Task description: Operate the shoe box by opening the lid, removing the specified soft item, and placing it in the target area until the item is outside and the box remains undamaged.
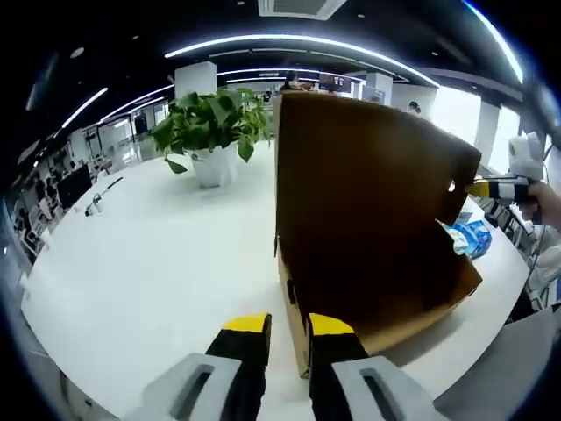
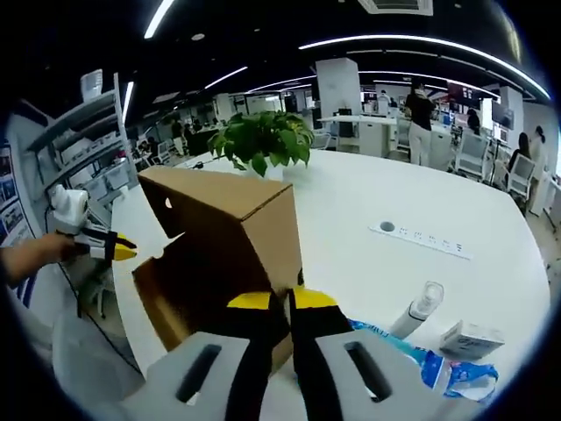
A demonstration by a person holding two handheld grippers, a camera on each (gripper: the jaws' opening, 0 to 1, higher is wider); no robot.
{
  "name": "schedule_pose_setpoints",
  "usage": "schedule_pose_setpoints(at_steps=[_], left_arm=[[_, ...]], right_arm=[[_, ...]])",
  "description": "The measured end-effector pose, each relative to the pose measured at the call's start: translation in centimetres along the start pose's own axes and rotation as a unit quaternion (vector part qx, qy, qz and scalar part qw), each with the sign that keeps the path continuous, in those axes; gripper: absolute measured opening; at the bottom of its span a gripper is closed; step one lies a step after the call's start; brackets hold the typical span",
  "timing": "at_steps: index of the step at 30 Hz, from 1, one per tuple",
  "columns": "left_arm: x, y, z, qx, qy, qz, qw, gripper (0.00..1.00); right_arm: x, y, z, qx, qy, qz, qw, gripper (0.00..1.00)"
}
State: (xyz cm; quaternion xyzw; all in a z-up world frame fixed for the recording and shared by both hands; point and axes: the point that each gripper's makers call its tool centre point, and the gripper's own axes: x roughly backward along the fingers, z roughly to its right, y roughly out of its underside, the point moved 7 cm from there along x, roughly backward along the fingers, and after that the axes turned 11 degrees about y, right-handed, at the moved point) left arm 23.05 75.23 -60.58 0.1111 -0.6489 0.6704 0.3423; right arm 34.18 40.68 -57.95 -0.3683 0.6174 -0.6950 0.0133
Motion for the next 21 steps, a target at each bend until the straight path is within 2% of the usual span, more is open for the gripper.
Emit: schedule_pose_setpoints(at_steps=[6, 10, 16, 21], left_arm=[[1.1, -3.2, -0.1, -0.031, 0.003, 0.029, 0.9991, 0.2], [1.3, -4.5, 0.0, -0.044, 0.009, 0.044, 0.998, 0.21], [1.3, -5.4, 0.6, -0.069, 0.017, 0.052, 0.9961, 0.23], [1.4, -5.2, 1.0, -0.077, 0.027, 0.056, 0.9951, 0.23]], right_arm=[[0.6, 0.4, -0.7, 0.02, -0.007, 0.013, 0.9997, 0.09], [1.1, 0.4, -1.1, 0.03, -0.012, 0.019, 0.9993, 0.11], [1.9, 1.1, -1.9, 0.053, -0.019, 0.027, 0.9981, 0.14], [2.5, 1.8, -2.4, 0.055, -0.025, 0.025, 0.9978, 0.16]])
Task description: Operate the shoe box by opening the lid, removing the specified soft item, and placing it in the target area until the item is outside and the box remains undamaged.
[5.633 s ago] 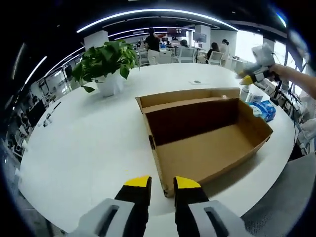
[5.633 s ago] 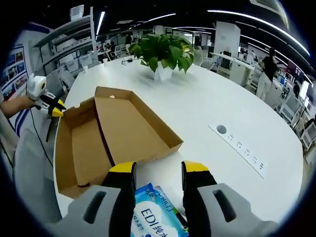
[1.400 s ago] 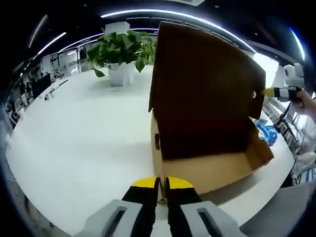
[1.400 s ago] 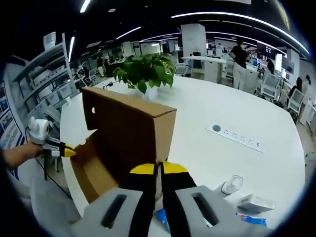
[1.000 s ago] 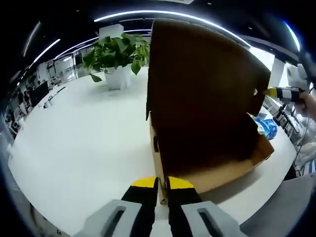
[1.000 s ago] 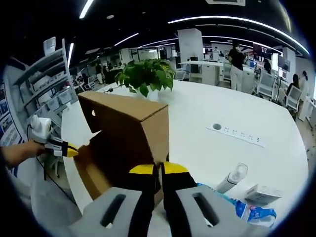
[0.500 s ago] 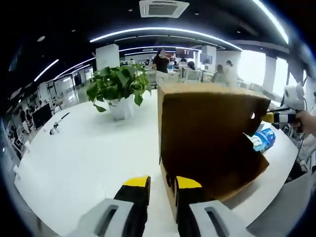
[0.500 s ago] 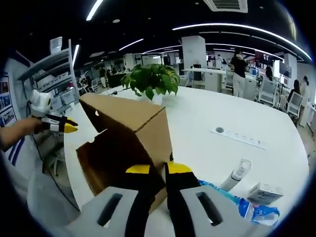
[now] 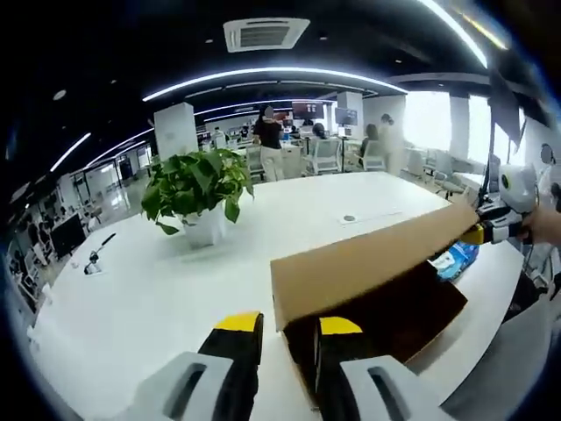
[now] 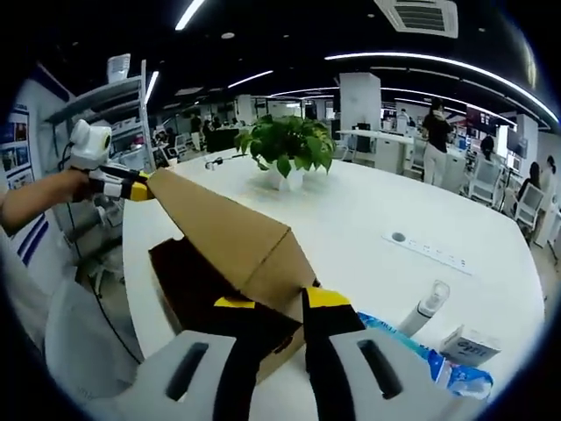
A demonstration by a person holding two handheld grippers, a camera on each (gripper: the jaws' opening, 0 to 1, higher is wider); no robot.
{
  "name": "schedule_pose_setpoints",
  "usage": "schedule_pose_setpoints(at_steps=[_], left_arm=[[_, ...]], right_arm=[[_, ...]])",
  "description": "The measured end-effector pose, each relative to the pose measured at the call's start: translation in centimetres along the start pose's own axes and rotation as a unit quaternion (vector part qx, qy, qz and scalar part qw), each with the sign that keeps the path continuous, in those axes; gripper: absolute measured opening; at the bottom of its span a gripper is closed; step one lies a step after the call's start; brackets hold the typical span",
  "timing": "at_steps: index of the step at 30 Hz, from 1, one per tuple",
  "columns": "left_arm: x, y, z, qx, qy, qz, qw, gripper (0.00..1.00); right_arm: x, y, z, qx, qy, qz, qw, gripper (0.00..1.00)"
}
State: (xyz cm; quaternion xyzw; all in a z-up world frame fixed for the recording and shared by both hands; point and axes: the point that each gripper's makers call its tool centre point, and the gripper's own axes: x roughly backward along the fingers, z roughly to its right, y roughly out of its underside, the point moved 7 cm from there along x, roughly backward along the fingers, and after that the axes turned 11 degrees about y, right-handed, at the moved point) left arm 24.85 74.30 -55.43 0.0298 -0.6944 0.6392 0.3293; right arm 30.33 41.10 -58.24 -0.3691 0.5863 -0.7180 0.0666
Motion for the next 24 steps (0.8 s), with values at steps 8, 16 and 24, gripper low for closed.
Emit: schedule_pose_setpoints(at_steps=[8, 16, 24], left_arm=[[0.2, 1.3, 0.7, -0.004, 0.014, -0.012, 0.9998, 0.23], [0.3, 3.0, 1.7, -0.001, 0.031, -0.024, 0.9992, 0.24], [0.3, 4.4, 2.3, -0.008, 0.041, -0.041, 0.9983, 0.26]], right_arm=[[0.5, 1.1, -0.8, 0.014, -0.006, -0.003, 0.9999, 0.17], [1.0, 2.5, -1.6, 0.028, -0.019, -0.013, 0.9993, 0.22], [1.2, 4.2, -2.1, 0.032, -0.037, -0.025, 0.9985, 0.24]])
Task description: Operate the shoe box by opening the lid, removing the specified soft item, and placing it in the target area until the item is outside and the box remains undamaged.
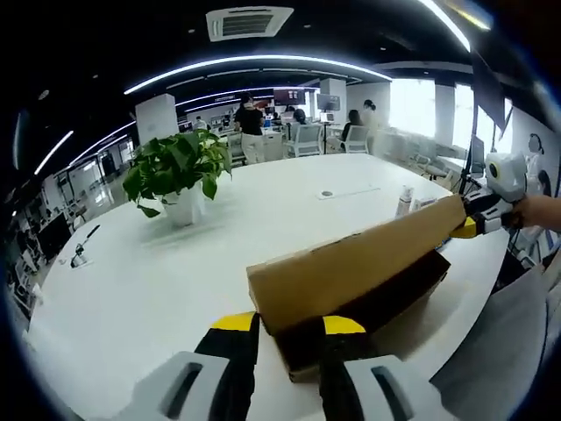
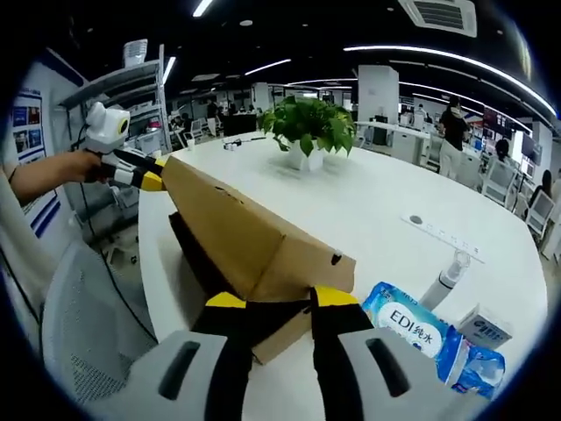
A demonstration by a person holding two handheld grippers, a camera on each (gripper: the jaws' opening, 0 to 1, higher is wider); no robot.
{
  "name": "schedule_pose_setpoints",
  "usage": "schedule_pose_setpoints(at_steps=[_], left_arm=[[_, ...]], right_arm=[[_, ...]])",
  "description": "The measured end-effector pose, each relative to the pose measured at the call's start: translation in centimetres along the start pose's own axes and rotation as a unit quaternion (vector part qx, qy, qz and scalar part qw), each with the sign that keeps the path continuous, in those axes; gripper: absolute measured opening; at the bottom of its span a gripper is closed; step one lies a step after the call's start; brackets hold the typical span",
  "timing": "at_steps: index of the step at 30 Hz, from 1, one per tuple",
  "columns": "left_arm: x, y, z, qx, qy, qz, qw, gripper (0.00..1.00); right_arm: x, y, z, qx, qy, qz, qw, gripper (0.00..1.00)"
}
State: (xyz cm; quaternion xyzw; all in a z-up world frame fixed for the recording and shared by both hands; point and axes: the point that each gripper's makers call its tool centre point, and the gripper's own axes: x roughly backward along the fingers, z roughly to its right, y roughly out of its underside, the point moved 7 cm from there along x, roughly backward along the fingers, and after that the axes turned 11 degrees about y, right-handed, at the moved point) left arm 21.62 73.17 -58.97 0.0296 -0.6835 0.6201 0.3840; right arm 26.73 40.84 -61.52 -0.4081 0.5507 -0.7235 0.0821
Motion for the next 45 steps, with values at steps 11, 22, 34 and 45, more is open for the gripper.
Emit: schedule_pose_setpoints(at_steps=[11, 22, 34, 45], left_arm=[[-0.6, 1.9, 0.4, -0.004, 0.016, -0.029, 0.9995, 0.29], [-1.3, 3.7, 0.7, 0.008, 0.031, -0.047, 0.9984, 0.33], [-2.2, 5.2, 0.8, 0.015, 0.048, -0.076, 0.9958, 0.36], [-3.1, 6.6, 0.9, 0.032, 0.053, -0.086, 0.9943, 0.37]], right_arm=[[-0.3, 1.3, -1.1, 0.012, -0.018, -0.012, 0.9997, 0.33], [-0.6, 2.6, -1.8, 0.011, -0.03, -0.029, 0.9991, 0.39], [-1.5, 3.8, -2.2, -0.009, -0.038, -0.049, 0.998, 0.43], [-2.4, 4.8, -2.3, -0.029, -0.037, -0.063, 0.9969, 0.44]])
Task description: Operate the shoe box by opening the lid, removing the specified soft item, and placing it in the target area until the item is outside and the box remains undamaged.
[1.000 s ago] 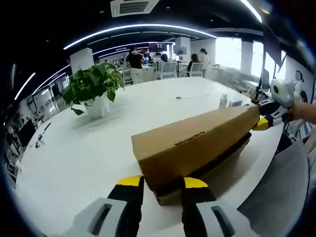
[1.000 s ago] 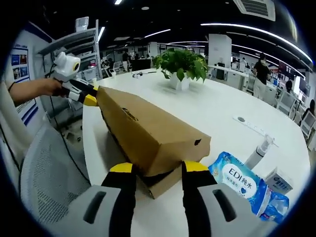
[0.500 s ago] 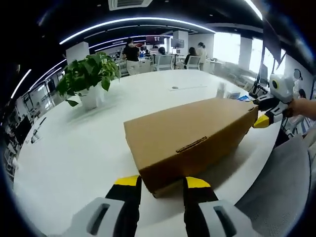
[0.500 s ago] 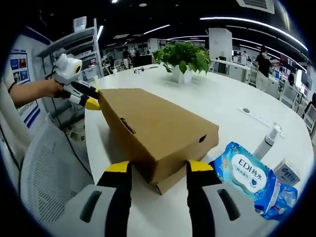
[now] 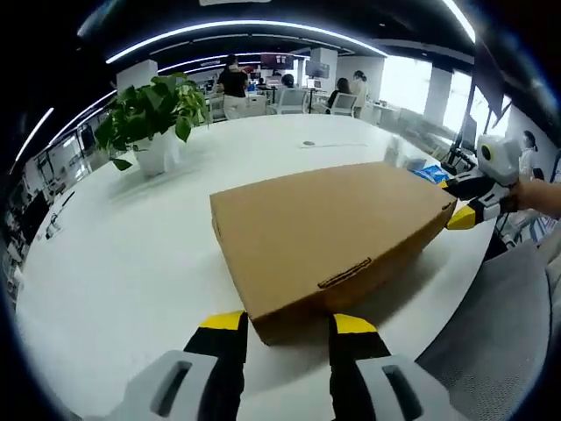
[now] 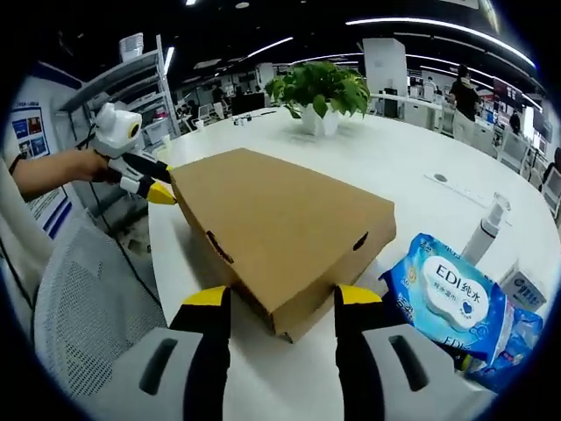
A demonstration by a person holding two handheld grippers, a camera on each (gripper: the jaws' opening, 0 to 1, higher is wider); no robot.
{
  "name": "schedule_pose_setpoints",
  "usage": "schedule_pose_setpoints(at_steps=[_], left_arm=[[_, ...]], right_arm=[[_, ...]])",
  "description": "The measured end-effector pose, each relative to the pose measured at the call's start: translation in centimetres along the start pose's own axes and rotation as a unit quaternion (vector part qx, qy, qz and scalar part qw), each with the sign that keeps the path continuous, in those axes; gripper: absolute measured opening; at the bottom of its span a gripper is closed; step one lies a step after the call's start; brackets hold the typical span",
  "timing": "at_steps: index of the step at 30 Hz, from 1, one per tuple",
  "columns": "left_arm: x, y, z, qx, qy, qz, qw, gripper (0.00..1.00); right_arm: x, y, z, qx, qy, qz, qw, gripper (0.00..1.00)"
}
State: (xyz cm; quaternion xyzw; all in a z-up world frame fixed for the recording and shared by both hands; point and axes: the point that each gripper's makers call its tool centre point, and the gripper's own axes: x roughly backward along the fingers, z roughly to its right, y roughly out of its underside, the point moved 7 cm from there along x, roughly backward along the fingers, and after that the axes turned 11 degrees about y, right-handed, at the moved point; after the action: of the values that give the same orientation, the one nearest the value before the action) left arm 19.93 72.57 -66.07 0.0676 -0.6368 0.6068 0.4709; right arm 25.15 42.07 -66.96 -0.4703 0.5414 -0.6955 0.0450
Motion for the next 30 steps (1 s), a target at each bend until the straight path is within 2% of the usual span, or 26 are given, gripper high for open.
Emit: schedule_pose_setpoints(at_steps=[5, 17, 30], left_arm=[[-0.3, 0.2, -0.1, 0.006, -0.001, -0.002, 1.0, 0.37], [-1.3, 0.6, -0.4, 0.015, -0.004, -0.016, 0.9998, 0.37], [-2.7, -1.0, -1.6, 0.012, 0.0, -0.02, 0.9997, 0.37]], right_arm=[[-0.4, 0.2, -0.1, -0.009, 0.003, -0.003, 0.9999, 0.45], [-1.0, 0.7, -0.1, 0.016, 0.016, -0.007, 0.9997, 0.44], [-2.1, -0.1, 1.4, 0.011, 0.022, -0.008, 0.9996, 0.44]])
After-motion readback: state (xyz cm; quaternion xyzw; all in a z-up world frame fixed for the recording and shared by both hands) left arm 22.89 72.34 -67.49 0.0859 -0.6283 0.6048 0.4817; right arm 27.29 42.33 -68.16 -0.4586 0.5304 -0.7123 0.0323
